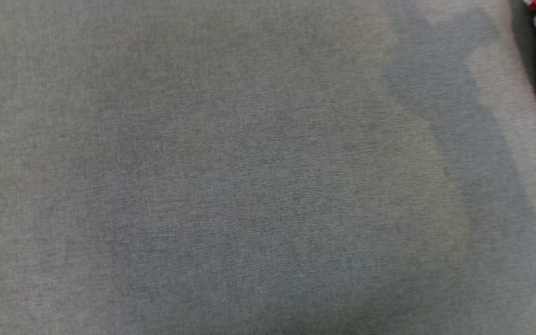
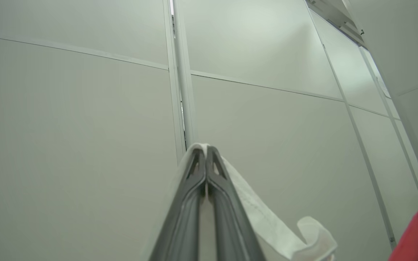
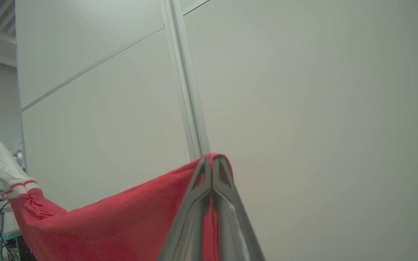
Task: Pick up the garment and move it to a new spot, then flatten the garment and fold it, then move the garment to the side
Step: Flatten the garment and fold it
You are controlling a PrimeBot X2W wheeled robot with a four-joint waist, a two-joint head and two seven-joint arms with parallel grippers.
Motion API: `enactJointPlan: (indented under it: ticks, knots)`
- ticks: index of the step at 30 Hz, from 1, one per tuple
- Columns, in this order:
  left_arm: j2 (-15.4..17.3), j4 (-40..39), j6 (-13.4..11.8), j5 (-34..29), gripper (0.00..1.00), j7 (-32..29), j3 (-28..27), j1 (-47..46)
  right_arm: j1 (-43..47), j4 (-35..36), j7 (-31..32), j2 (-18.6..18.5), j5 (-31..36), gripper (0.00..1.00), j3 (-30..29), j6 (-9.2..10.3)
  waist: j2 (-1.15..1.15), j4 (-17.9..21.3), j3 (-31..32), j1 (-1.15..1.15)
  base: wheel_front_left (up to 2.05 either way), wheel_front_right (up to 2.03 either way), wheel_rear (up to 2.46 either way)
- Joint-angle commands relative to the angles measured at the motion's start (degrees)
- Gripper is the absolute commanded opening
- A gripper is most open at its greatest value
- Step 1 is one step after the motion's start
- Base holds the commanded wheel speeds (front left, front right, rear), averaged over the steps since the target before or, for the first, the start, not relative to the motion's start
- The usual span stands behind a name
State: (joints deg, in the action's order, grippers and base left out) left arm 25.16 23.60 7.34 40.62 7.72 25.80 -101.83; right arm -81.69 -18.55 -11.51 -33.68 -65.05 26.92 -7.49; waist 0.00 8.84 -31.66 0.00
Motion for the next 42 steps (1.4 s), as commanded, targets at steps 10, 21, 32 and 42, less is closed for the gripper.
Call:
enactJointPlan:
  ticks: [10,21,32,42]
  knots:
    - [6.94,-9.49,0.12,13.59,0.00,6.92,7.18,16.27,7.17,7.07,-3.69,-8.70,-2.62,0.00,10.76,0.02,0.00,-5.73,-2.60,0.00,0.00,0.00,0.00]
    - [12.13,-33.24,-1.58,21.08,0.00,7.49,-2.97,71.55,41.05,17.31,-3.75,-17.65,-10.72,0.00,7.21,0.02,0.00,-9.37,6.66,0.00,0.00,0.00,0.00]
    - [9.58,-44.22,-1.83,19.20,0.00,7.51,-5.35,105.09,69.52,24.04,-3.77,-20.19,-12.70,0.00,0.10,0.02,0.00,-8.57,11.72,0.00,0.00,0.00,0.00]
    - [10.33,-52.31,-6.12,19.45,0.00,6.14,-3.48,113.66,85.93,27.65,-3.77,-21.48,-10.40,0.00,-7.32,0.02,0.00,-8.97,14.06,0.00,0.00,0.00,0.00]
